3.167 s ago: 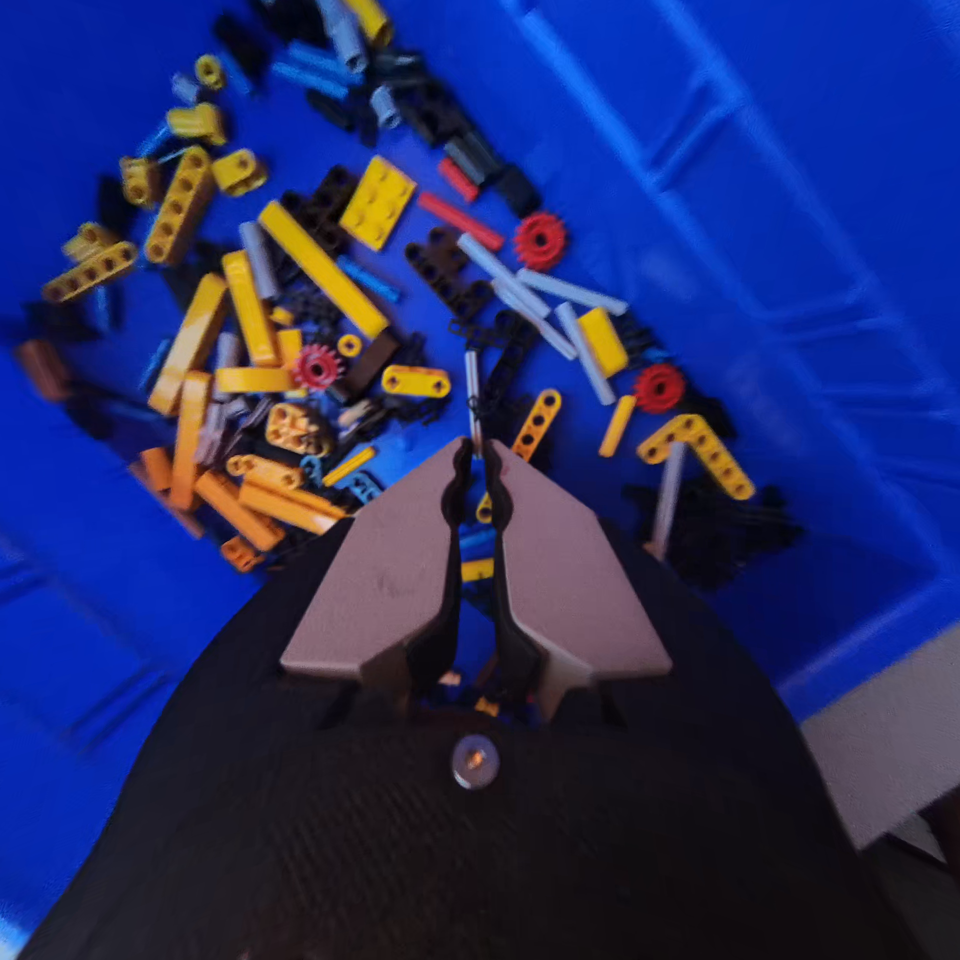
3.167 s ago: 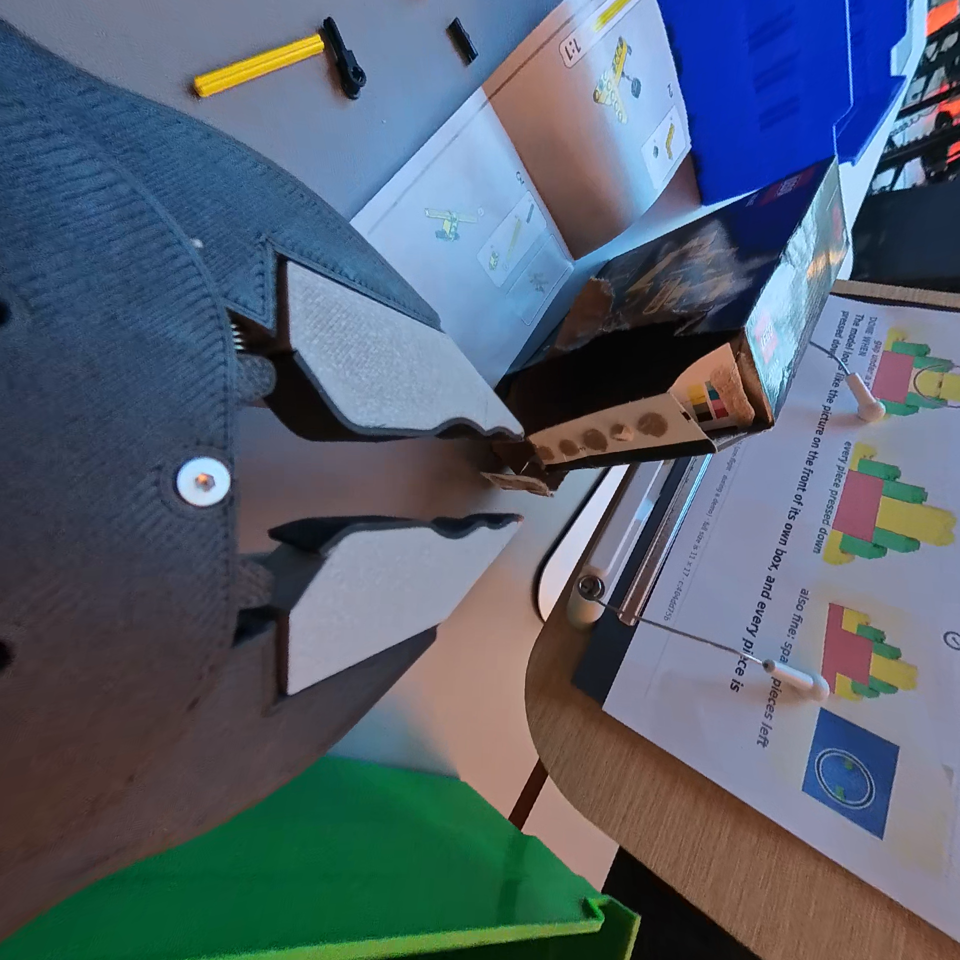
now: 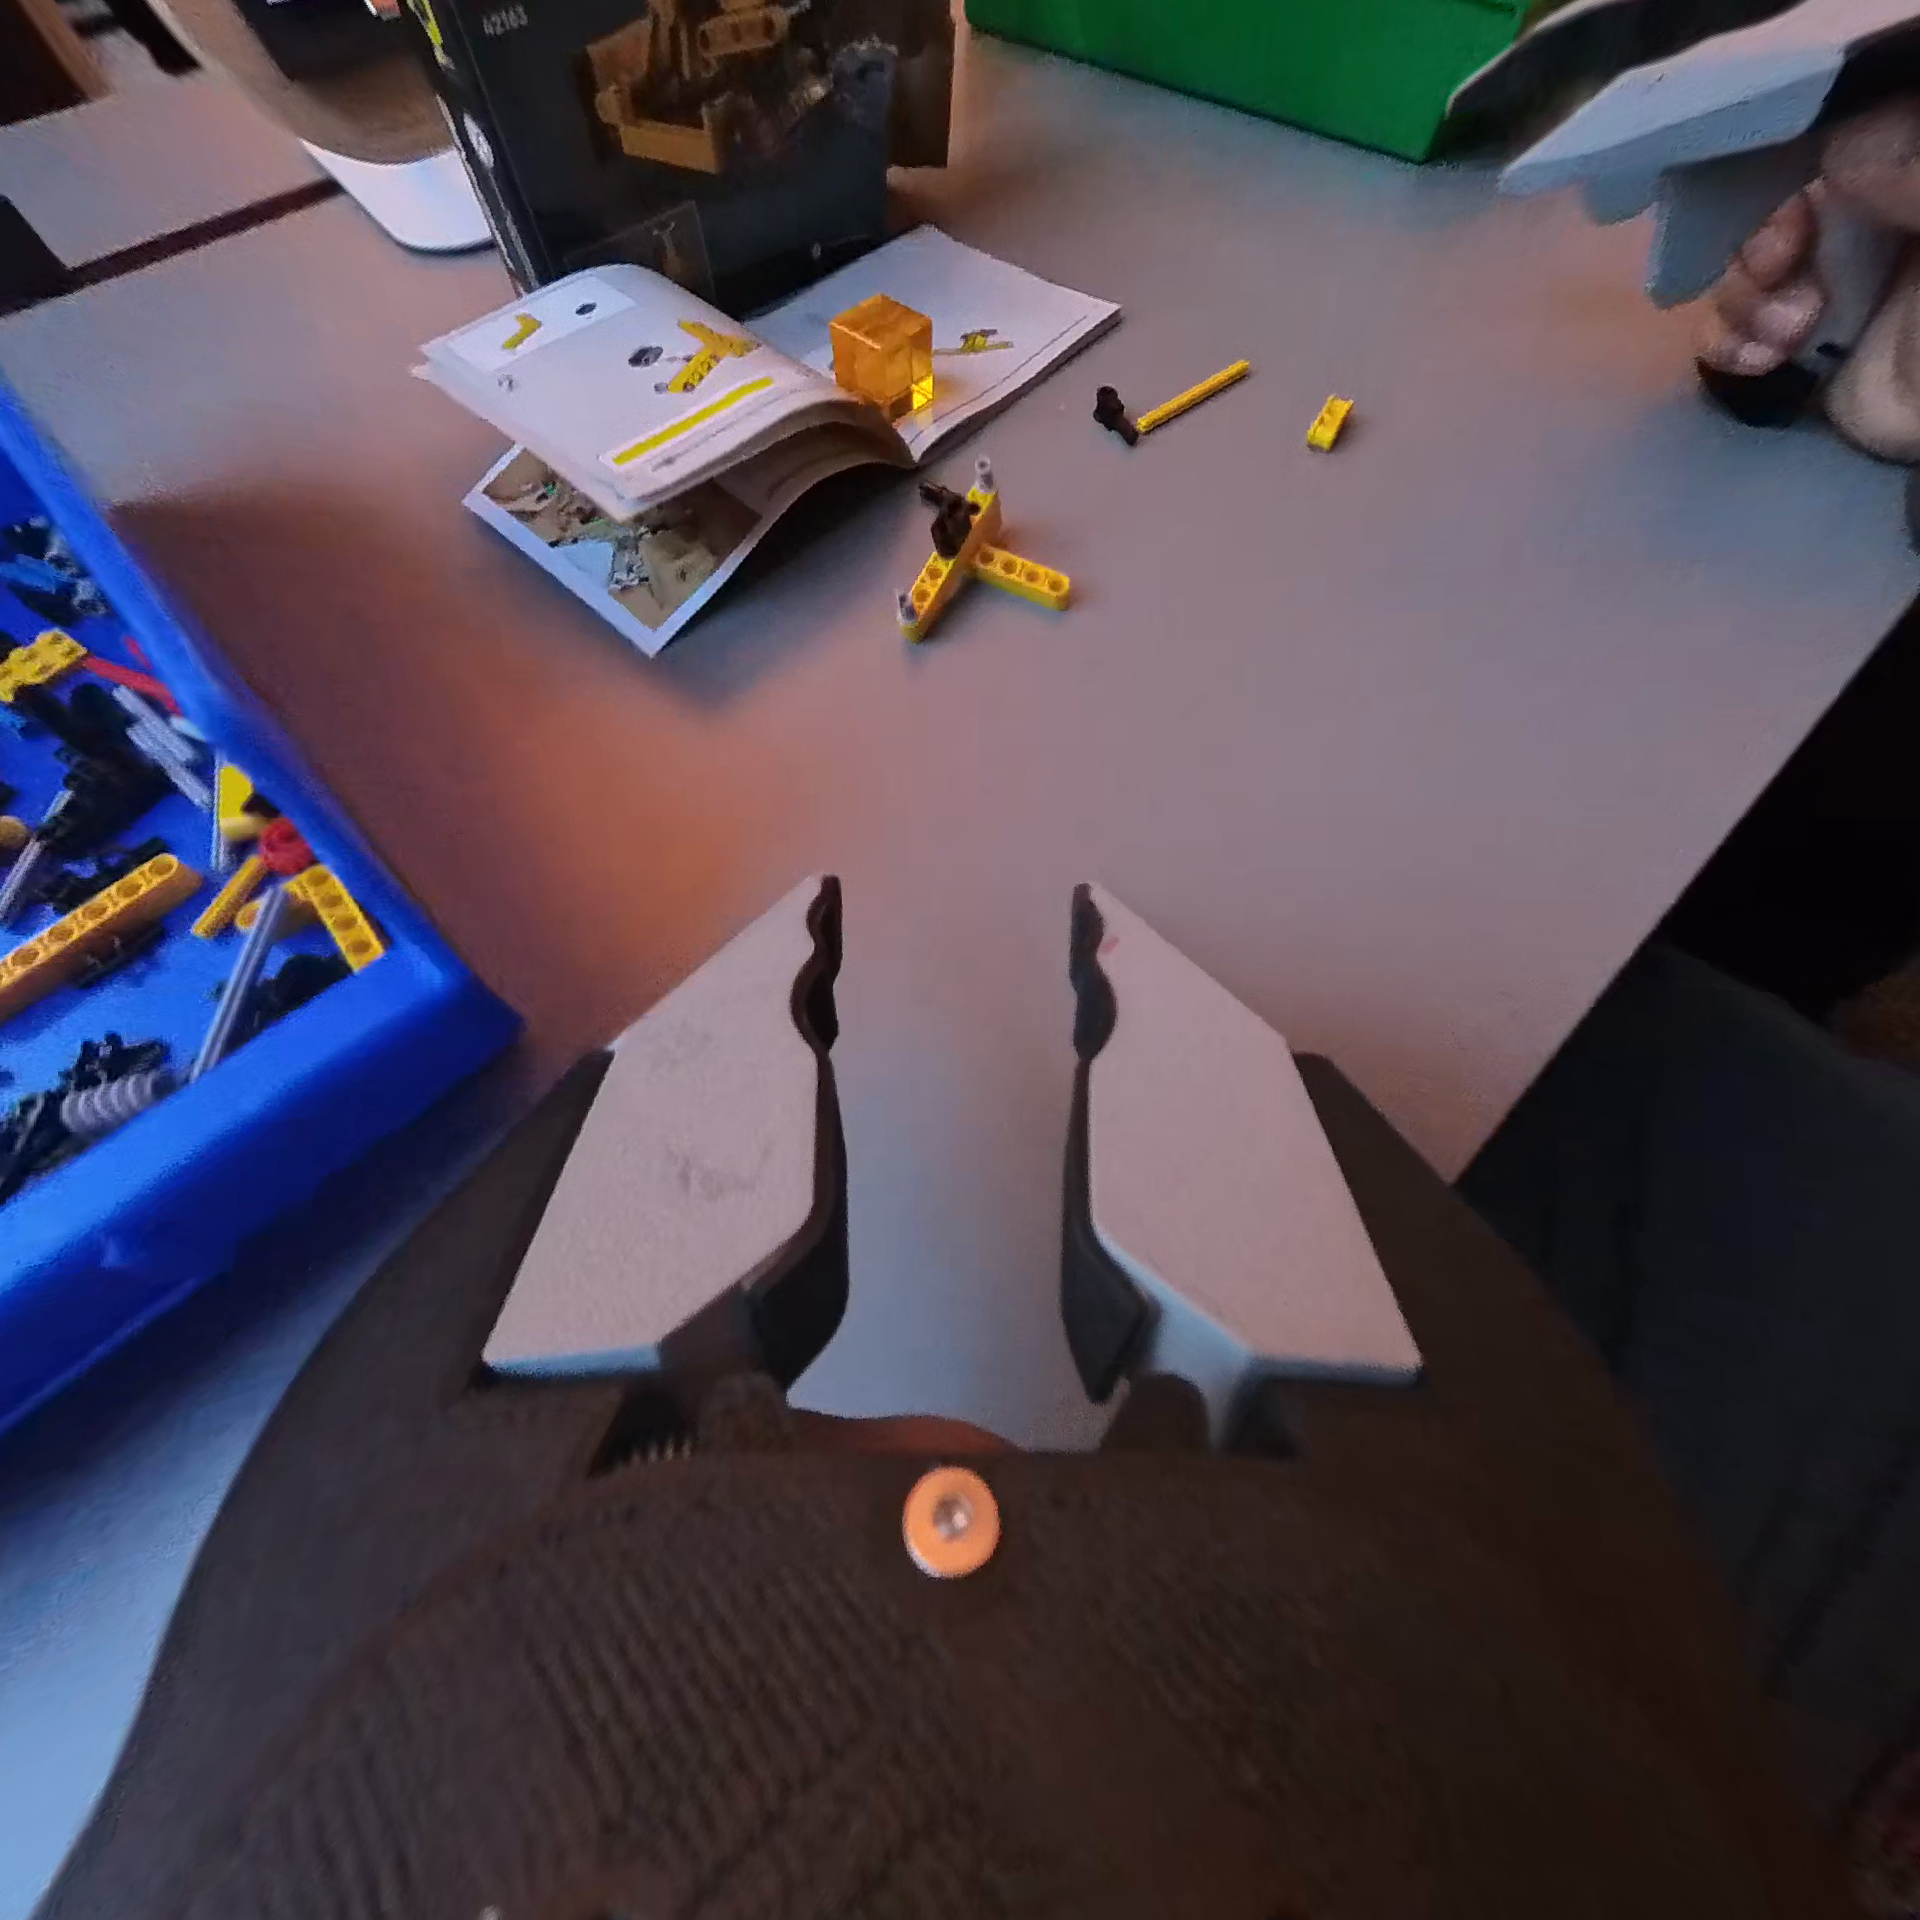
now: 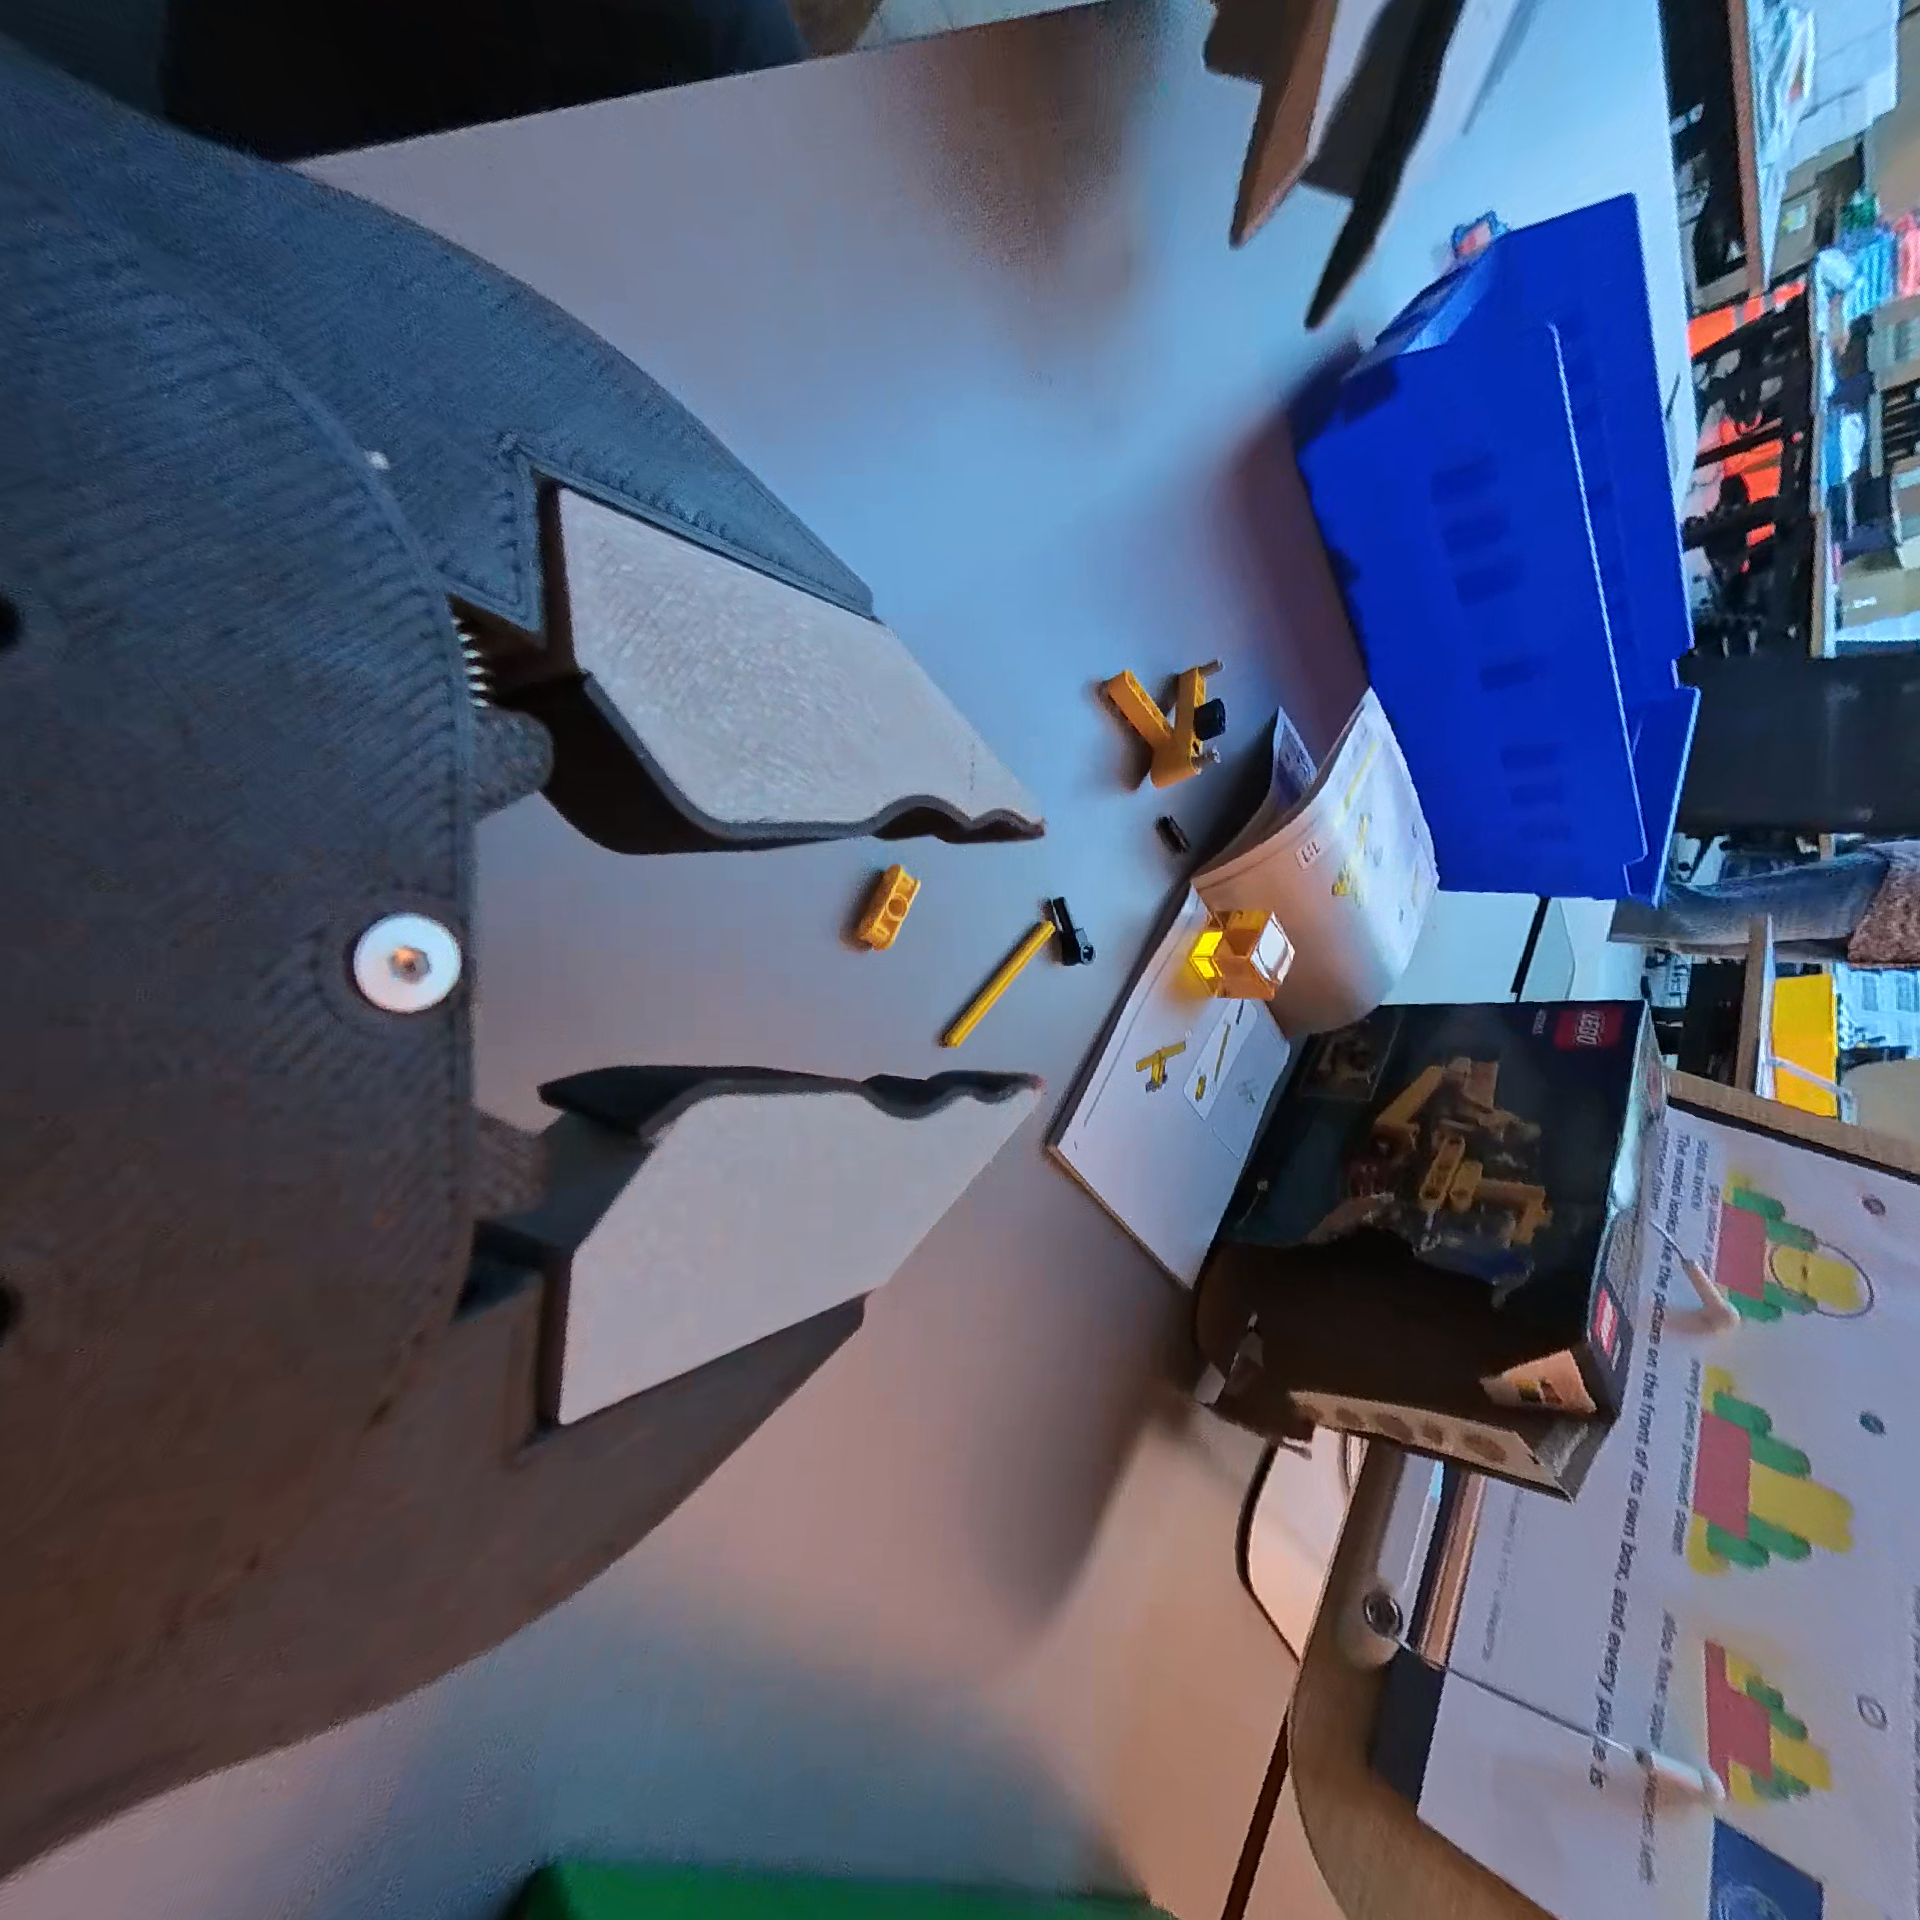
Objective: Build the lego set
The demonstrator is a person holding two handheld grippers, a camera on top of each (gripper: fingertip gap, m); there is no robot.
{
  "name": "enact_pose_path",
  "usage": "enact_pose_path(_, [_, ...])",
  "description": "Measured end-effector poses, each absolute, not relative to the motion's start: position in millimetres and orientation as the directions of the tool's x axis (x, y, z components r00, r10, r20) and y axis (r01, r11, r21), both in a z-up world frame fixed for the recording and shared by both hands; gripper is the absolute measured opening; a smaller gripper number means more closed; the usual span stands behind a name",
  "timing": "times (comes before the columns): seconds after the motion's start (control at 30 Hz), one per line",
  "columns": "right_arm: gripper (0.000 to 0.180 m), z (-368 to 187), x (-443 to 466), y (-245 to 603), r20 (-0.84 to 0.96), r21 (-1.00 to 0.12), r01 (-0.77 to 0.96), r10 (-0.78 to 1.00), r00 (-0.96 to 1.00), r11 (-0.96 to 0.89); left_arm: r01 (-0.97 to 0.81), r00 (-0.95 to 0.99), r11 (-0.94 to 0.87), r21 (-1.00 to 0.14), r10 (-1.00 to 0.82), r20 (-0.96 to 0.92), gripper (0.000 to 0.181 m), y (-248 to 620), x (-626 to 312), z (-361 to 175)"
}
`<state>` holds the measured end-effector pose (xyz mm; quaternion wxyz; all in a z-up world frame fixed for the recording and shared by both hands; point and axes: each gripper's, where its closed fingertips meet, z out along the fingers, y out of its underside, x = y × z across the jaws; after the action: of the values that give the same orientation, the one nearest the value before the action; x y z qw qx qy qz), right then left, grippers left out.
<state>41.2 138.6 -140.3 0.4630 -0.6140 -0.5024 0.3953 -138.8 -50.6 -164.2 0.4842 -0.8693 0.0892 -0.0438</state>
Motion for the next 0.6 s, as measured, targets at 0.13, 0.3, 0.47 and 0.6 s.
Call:
enact_pose_path(0.13, [0.041, -142, 39, 127, -0.040, -0.962, 0.263, 0.990, 0.133, -0.074, -0.144, 0.968, -0.476, -0.867, -0.250, -0.023, 0.043, -12, -135, -151])
enact_pose_path(0.3, [0.040, -142, 39, 126, -0.053, -0.961, 0.264, 0.991, 0.125, -0.084, -0.154, 0.966, -0.453, -0.878, -0.257, -0.037, 0.043, 39, -144, -139])
enact_pose_path(0.47, [0.035, -147, 36, 130, -0.082, -0.950, 0.289, 0.988, 0.131, -0.117, -0.170, 0.958, -0.441, -0.881, -0.284, -0.043, 0.040, 73, -146, -126])
enact_pose_path(0.6, [0.035, -143, 15, 140, -0.067, -0.952, 0.292, 0.994, 0.091, -0.091, -0.186, 0.948, -0.458, -0.869, -0.316, -0.036, 0.041, 88, -146, -127])
